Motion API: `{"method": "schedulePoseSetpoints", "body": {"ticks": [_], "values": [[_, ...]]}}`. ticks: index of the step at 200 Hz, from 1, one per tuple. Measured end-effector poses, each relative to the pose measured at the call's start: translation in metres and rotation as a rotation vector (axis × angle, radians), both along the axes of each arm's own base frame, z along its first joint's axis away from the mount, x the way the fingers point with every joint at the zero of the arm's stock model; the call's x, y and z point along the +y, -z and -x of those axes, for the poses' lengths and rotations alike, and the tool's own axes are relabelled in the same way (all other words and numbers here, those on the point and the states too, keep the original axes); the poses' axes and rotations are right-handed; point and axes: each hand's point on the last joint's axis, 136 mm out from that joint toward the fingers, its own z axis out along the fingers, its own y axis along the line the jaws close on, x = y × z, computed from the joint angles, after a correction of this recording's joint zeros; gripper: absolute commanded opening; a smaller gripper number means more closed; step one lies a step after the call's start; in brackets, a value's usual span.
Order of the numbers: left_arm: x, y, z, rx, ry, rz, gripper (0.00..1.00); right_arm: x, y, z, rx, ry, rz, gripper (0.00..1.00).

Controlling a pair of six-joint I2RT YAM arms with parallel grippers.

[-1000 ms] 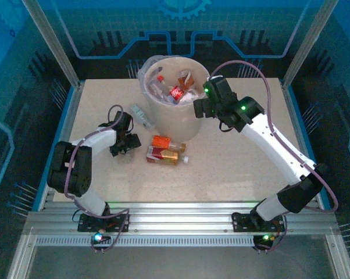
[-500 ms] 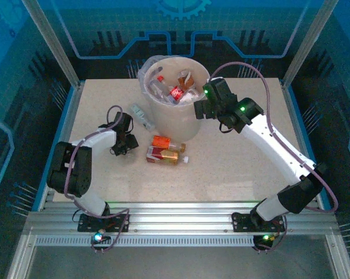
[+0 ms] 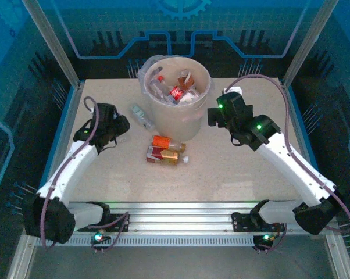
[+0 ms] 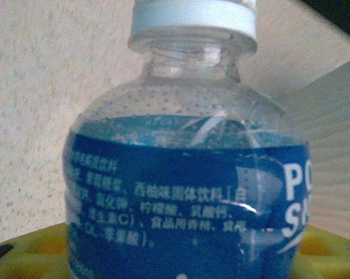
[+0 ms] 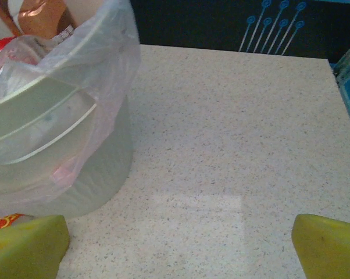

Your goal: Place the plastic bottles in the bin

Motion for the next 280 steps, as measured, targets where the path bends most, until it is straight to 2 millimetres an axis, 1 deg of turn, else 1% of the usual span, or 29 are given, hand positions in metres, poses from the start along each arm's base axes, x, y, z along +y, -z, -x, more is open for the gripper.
{"method": "schedulePoseSetpoints", "body": {"ticks": [20,30,52,69,80,95,106,120,142,161,180,204,225,244,263,280], "values": [[-0.005,-0.046,-0.006,-0.11,0.016,0.01,0.44,-0.008,-0.002,0.004,-0.019,0.024,-0.007,1.0],[-0.012,-0.07,-0.01,-0.164,0.044,0.01,0.44,-0.011,-0.002,0.006,-0.024,0.036,-0.01,1.0],[-0.036,-0.119,-0.018,-0.274,0.126,0.014,0.44,-0.013,0.0,0.007,-0.025,0.045,-0.015,1.0],[-0.058,-0.156,-0.029,-0.353,0.195,0.015,0.44,-0.013,0.001,0.007,-0.024,0.05,-0.018,1.0],[-0.072,-0.174,-0.038,-0.391,0.237,0.014,0.44,-0.014,0.002,0.007,-0.024,0.056,-0.022,1.0],[-0.089,-0.193,-0.052,-0.43,0.289,0.015,0.43,-0.015,0.003,0.006,-0.023,0.063,-0.026,1.0],[-0.101,-0.203,-0.061,-0.449,0.326,0.015,0.43,-0.015,0.003,0.006,-0.023,0.065,-0.028,1.0],[-0.116,-0.209,-0.073,-0.46,0.37,0.021,0.44,-0.015,0.003,0.006,-0.024,0.068,-0.032,1.0],[-0.135,-0.216,-0.094,-0.468,0.422,0.028,0.44,-0.015,0.003,0.006,-0.025,0.07,-0.036,1.0],[-0.148,-0.215,-0.112,-0.46,0.452,0.04,0.44,-0.015,0.003,0.006,-0.025,0.073,-0.04,1.0],[-0.16,-0.204,-0.127,-0.427,0.484,0.054,0.44,-0.015,0.003,0.006,-0.025,0.075,-0.043,1.0],[-0.178,-0.181,-0.142,-0.365,0.526,0.07,0.46,-0.015,0.003,0.006,-0.025,0.076,-0.045,1.0],[-0.193,-0.159,-0.148,-0.306,0.56,0.081,0.47,-0.015,0.004,0.007,-0.023,0.078,-0.046,1.0],[-0.204,-0.144,-0.151,-0.263,0.582,0.086,0.48,-0.015,0.004,0.007,-0.023,0.078,-0.046,1.0],[-0.208,-0.131,-0.151,-0.226,0.59,0.09,0.51,-0.015,0.006,0.007,-0.019,0.078,-0.043,1.0],[-0.208,-0.125,-0.15,-0.204,0.593,0.09,0.54,-0.016,0.006,0.007,-0.018,0.079,-0.042,1.0]]}}
